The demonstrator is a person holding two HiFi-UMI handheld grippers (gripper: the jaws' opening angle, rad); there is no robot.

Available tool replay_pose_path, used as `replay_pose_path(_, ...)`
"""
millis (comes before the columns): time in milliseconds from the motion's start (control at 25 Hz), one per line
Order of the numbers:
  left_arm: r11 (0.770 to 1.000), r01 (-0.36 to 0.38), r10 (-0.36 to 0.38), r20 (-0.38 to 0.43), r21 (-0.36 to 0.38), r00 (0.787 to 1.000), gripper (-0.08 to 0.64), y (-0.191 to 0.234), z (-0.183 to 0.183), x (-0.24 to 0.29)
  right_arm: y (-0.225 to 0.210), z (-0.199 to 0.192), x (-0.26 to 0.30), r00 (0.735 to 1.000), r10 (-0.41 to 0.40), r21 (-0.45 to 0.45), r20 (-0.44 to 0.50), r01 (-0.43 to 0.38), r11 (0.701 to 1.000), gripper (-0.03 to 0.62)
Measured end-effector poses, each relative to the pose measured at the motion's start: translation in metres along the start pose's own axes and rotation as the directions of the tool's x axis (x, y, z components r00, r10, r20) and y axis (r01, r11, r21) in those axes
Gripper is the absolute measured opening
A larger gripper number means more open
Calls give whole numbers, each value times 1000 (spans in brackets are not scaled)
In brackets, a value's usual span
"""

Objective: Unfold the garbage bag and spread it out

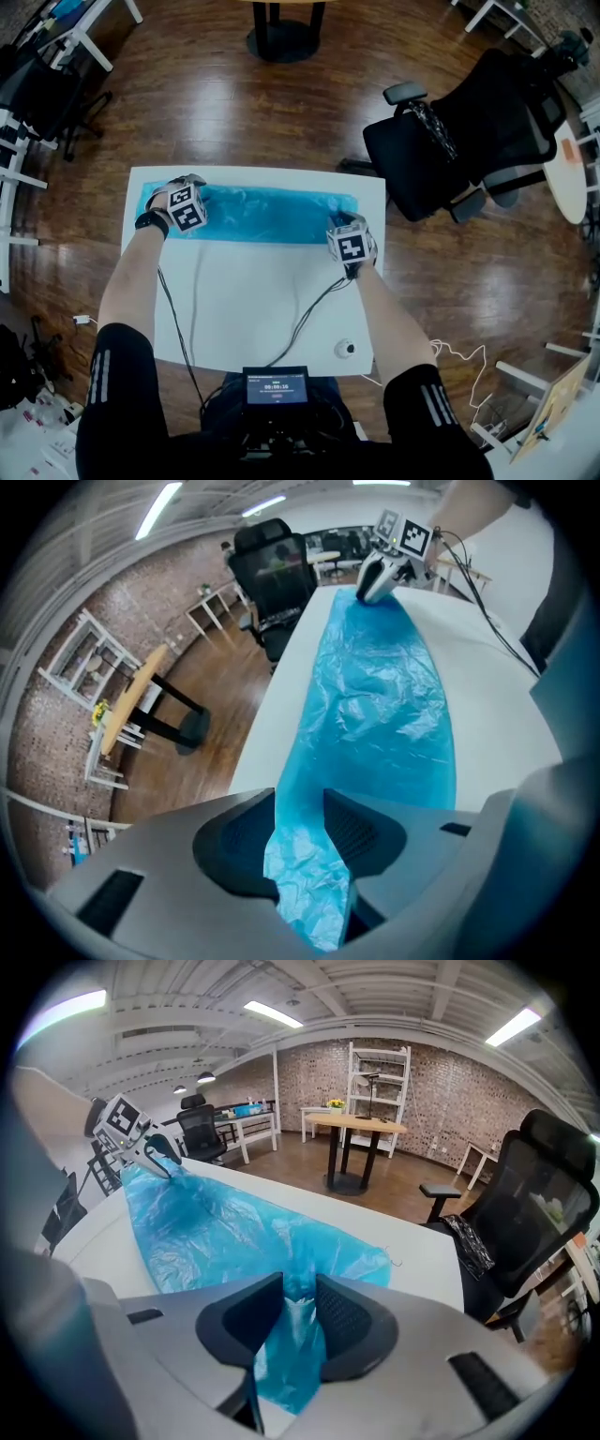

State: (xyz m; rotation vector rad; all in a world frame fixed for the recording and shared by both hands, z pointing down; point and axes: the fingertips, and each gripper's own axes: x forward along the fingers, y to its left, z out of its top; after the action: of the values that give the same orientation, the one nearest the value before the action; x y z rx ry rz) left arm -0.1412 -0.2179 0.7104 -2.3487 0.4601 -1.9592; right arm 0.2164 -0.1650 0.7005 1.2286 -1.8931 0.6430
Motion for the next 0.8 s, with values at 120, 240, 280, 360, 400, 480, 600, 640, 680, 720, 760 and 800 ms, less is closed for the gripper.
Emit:
replay_pose_path(120,999,17,-14,-43,52,999,164,-1,-2,7,2,1,0,1000,-3,6,14,3,1000,146)
replay_pose_path(240,998,-2,5,-40,58,999,92,2,3,11,3,3,1,1000,6,2,23,-6,1000,147)
replay_pose_path(280,998,-10,12,-39,63,999,51,1,4,12,3,3,1,1000,6,3,24,-7,1000,147)
replay_pose_path(360,998,-14,16,-38,68,999,5,-2,3,14,4,3,0,1000,4,4,24,-4,1000,147)
replay_pose_path(400,998,-13,16,-38,67,999,3,-4,2,15,4,2,0,1000,3,5,24,-3,1000,147)
replay_pose_path(480,997,-24,27,-40,69,999,3,-4,1,16,3,1,1,1000,5,8,24,-5,1000,147)
replay_pose_path(600,993,-71,74,-31,95,997,2,0,3,16,1,1,1,1000,6,5,24,-6,1000,147)
replay_pose_path(640,991,-89,92,-24,103,995,2,1,3,15,0,2,1,1000,7,3,23,-7,1000,147)
replay_pose_path(680,988,-108,110,-17,109,994,2,2,3,13,0,2,1,1000,7,3,23,-7,1000,147)
replay_pose_path(720,986,-125,127,-9,112,992,2,3,3,12,0,1,1,1000,7,6,24,-7,1000,147)
replay_pose_path(760,983,-142,142,3,112,990,2,3,4,9,0,2,1,1000,6,12,26,-6,1000,147)
replay_pose_path(800,981,-159,158,19,110,987,2,4,7,4,0,2,1,1000,3,18,28,-4,1000,147)
